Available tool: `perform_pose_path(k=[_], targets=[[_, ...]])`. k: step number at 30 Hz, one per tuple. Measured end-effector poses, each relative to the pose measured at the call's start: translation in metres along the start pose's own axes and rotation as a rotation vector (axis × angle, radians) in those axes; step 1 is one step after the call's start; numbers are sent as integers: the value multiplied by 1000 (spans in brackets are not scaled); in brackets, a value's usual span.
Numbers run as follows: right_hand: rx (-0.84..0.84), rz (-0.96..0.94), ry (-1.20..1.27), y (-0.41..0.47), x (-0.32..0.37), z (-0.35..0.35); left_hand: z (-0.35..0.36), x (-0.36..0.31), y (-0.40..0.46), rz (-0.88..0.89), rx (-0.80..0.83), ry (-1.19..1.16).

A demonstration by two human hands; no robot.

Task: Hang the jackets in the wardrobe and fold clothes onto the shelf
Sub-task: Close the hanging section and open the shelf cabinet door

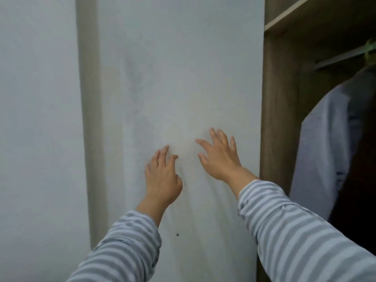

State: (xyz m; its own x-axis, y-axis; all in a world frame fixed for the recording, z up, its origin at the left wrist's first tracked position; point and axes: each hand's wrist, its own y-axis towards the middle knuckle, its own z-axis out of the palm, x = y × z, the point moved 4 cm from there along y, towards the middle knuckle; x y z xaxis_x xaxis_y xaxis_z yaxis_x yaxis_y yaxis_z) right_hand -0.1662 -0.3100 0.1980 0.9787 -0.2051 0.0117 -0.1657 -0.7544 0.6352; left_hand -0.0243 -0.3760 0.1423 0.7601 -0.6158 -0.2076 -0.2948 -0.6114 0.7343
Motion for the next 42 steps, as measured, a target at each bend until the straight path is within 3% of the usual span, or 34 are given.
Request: perform_pose_path(k=[6, 10, 14, 20, 30, 38, 42], targets=[[5, -129, 92, 21, 87, 29, -9, 76, -17, -146, -229, -50], [-70, -256, 33, 34, 139, 39, 1, 117, -23, -324, -125, -244], [-218, -524, -157, 45, 185, 40, 16, 128, -23, -132, 38, -552], [-180, -609, -356, 45, 195, 45, 19, 129, -29, -245, 1, -569], [-197, -615, -377, -8, 190, 2, -20, 98, -74, -324, 27, -495], [-223, -595, -360, -97, 156, -72, -79, 18, -149, -320, 36, -455], [-331, -632, -383, -140, 130, -110, -105, -33, -190, -271, 73, -508]])
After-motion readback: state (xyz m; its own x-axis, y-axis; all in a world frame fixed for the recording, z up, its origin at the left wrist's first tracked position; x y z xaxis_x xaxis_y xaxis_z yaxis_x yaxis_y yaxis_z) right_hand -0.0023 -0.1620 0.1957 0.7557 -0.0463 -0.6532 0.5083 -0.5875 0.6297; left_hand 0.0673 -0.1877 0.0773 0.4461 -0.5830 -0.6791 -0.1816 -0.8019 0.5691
